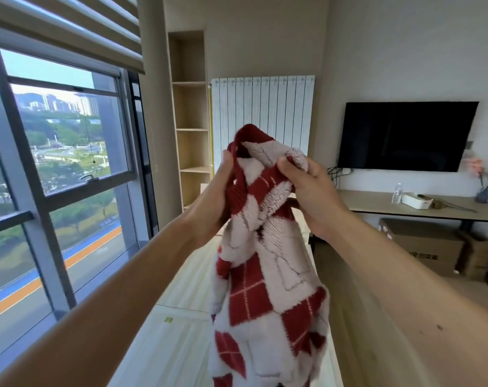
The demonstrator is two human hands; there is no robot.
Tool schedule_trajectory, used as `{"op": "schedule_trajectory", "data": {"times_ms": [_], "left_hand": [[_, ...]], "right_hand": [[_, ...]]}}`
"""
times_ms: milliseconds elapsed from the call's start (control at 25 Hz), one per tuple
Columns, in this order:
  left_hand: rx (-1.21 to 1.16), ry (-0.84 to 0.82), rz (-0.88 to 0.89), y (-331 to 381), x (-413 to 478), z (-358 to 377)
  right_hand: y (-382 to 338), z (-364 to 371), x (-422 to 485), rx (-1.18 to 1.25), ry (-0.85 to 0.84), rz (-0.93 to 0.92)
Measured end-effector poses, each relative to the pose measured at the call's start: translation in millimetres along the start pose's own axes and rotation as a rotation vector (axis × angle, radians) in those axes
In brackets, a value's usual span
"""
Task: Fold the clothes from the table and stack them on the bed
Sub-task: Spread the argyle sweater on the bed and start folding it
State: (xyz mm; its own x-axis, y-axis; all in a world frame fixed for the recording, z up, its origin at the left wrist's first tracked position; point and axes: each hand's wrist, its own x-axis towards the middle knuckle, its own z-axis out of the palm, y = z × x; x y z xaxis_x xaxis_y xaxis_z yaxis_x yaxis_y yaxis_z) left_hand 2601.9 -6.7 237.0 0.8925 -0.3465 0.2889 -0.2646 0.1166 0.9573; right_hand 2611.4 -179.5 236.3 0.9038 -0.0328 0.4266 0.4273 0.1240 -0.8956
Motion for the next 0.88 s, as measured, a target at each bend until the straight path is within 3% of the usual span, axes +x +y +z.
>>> {"op": "schedule_trajectory", "data": {"times_ms": [80, 120, 200, 320, 440, 560, 680, 760, 880], "left_hand": [[0.164, -0.049, 0.035, 2, -9, 19], [0.374, -0.056, 0.112, -5, -10, 23], [0.742, 0.075, 0.277, -26, -7, 16], [0.660, 0.406, 0.192, -35, 14, -26], [0.604, 0.458, 0.175, -27, 30, -54], [0.664, 0.395, 0.320, -11, 39, -54], [0.739, 0.379, 0.315, 11, 45, -35], [0.720, 0.255, 0.210, 21, 41, -28], [0.463, -0.529, -0.051, 42, 24, -28]], "right_hand": [[0, -2, 0, 0.014, 0.037, -0.010], [1, -4, 0, 0.019, 0.048, 0.000], [1, -11, 0, 0.013, 0.070, 0.020], [-9, -37, 8, 0.014, 0.249, 0.013], [-23, -70, 21, -0.092, 0.374, 0.033], [-18, -84, 30, -0.363, 0.259, 0.010], [-5, -88, 30, -0.730, 0.063, -0.066], [9, -90, 30, -0.798, 0.033, -0.092], [22, -84, 33, -0.587, 0.100, -0.080]]}}
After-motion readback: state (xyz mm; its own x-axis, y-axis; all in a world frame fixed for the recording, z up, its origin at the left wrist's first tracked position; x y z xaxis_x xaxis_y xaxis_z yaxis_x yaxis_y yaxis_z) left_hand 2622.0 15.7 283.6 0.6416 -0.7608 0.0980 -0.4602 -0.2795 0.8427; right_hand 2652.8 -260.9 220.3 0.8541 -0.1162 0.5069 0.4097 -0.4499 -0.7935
